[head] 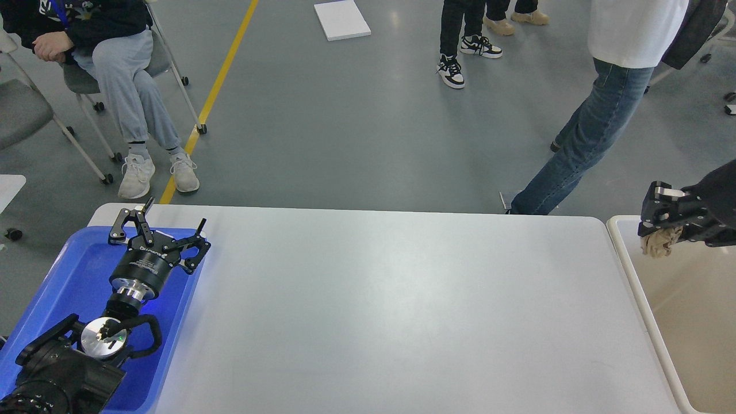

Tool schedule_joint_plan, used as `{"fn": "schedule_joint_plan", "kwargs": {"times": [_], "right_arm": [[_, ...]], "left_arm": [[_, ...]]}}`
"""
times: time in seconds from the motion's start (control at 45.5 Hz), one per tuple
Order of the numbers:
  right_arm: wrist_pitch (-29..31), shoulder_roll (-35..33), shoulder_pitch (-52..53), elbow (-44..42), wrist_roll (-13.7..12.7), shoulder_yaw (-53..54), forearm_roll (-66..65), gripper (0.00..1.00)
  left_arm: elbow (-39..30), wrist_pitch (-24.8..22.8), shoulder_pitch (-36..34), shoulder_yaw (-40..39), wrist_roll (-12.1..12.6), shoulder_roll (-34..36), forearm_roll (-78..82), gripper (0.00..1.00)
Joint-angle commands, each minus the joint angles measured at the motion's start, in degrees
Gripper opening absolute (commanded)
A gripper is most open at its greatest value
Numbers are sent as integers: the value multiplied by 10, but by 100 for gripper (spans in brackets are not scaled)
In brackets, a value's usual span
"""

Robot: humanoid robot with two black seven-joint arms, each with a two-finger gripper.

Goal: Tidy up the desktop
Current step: 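Carry the paper ball over the beige bin with the right gripper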

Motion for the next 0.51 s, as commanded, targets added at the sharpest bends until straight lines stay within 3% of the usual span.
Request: {"fn": "schedule_joint_plan", "kwargs": {"times": [0.0,0.484], "right_arm": [[8,1,42,6,1,-20,11,0],[4,-21,55,1,1,-18,34,0]], "left_arm": [[0,0,0,0,0,0,0,100],[0,0,0,0,0,0,0,100]]}}
